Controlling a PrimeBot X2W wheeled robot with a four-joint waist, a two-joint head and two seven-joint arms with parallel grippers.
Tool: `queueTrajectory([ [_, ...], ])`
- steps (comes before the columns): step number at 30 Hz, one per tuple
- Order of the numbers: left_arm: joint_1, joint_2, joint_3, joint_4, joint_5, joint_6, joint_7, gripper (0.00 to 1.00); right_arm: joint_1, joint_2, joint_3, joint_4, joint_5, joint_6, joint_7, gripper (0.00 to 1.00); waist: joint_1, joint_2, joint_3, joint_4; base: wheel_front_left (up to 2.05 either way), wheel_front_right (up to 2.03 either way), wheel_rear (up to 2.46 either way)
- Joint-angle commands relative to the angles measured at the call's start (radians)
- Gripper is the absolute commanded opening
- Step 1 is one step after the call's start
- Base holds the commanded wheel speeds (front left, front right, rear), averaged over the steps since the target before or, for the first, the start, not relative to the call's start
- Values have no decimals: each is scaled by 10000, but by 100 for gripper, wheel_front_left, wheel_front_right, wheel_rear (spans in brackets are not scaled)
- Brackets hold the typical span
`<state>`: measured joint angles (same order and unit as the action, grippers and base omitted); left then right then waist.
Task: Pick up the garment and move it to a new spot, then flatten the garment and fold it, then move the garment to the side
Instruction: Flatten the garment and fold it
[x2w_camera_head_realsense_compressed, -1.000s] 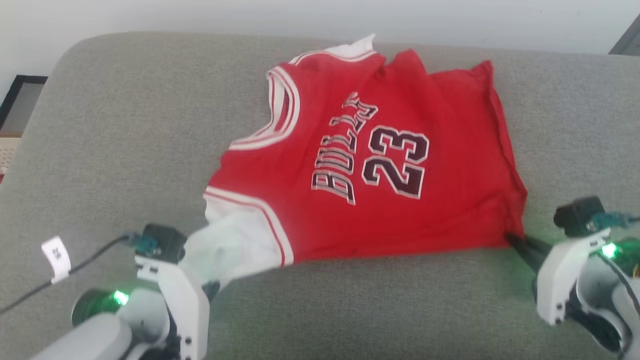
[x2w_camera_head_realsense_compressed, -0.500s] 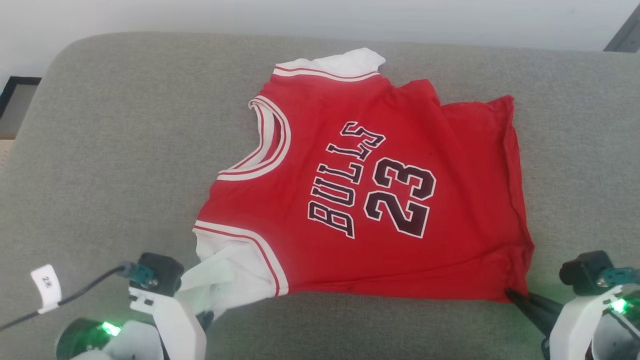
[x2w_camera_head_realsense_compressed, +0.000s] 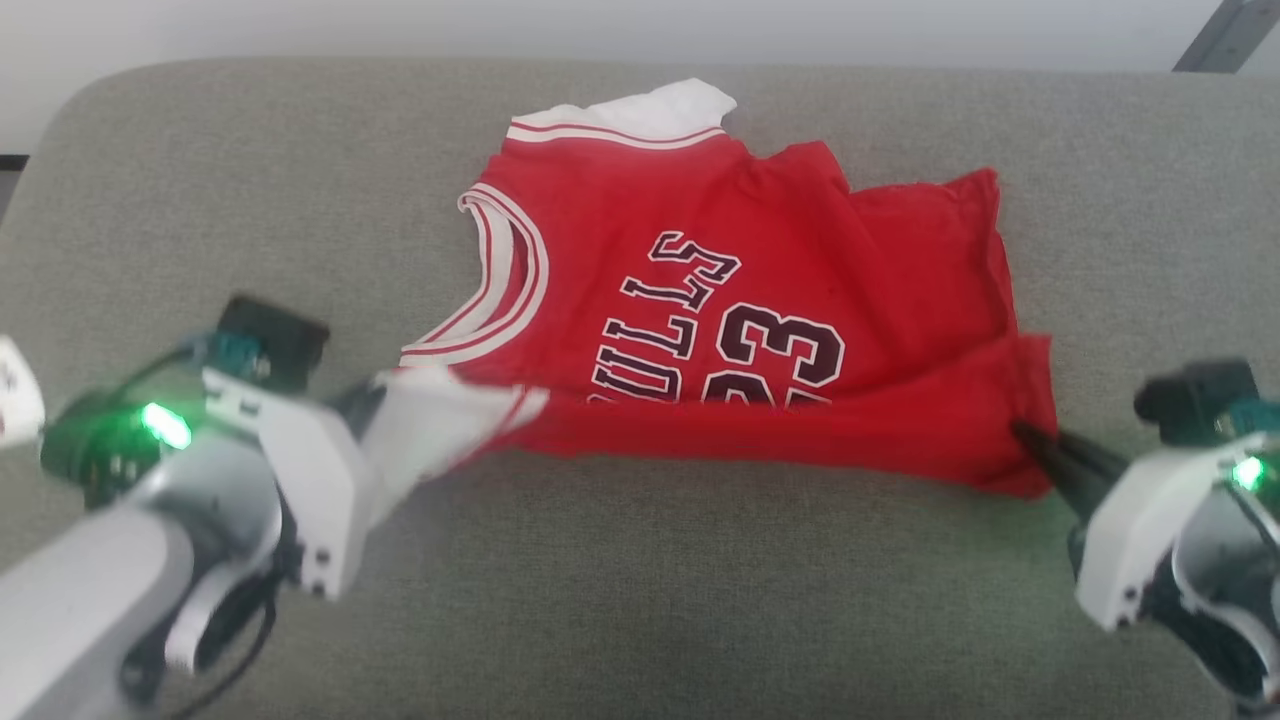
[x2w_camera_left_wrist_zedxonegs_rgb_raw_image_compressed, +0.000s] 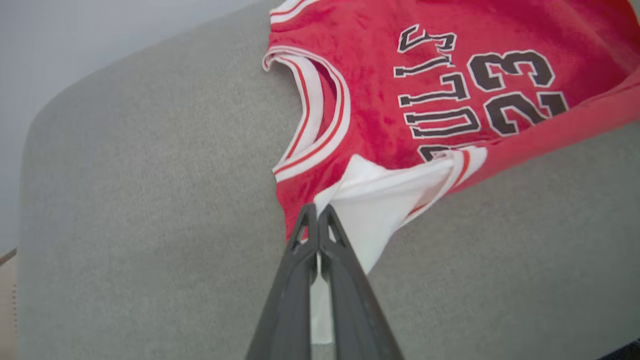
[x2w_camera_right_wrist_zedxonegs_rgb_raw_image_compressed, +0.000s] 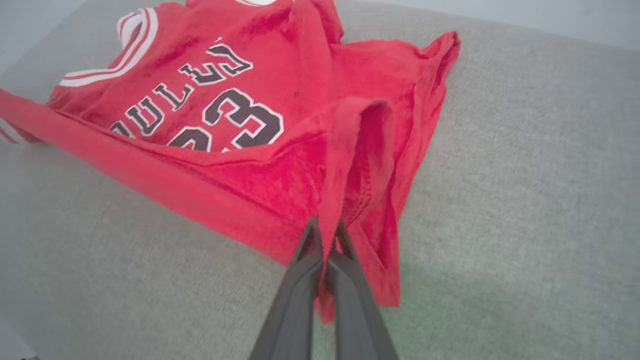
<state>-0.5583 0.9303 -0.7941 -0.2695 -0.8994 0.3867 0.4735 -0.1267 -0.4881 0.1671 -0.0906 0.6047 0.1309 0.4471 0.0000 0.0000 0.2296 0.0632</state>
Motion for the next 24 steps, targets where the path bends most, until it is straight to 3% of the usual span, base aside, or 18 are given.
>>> queueTrajectory([
  [1,-653,-307,38,660,234,-446,-91,0,-668,161,29,319,-321,-3,174,0,0,0,146,-54,0,0,0],
  [4,-1180,-607,-17,1345,425,-863,-212,0,-1242,387,53,705,-508,-3,245,0,0,0,287,-85,0,0,0],
  [11,-2602,-1940,-303,4130,749,-2194,-727,0,-2922,804,467,2343,-956,-3,389,0,0,0,831,-105,0,0,0],
  [21,-3607,-3717,-659,8055,543,-3737,-1527,0,-4172,1175,1192,4128,-987,-3,329,0,0,0,1347,-117,0,0,0],
  [22,-3662,-3855,-658,8413,504,-3876,-1608,4,-4227,1194,1254,4230,-997,-2,348,0,0,0,1364,-112,0,0,0],
  [23,-3721,-3986,-627,8691,439,-3955,-1660,17,-4292,1202,1293,4322,-1000,-2,366,0,0,0,1370,-107,0,0,0],
  [24,-3766,-4108,-579,8967,335,-4041,-1717,36,-4352,1231,1315,4390,-964,-2,387,12,0,0,1366,-105,0,0,0],
])
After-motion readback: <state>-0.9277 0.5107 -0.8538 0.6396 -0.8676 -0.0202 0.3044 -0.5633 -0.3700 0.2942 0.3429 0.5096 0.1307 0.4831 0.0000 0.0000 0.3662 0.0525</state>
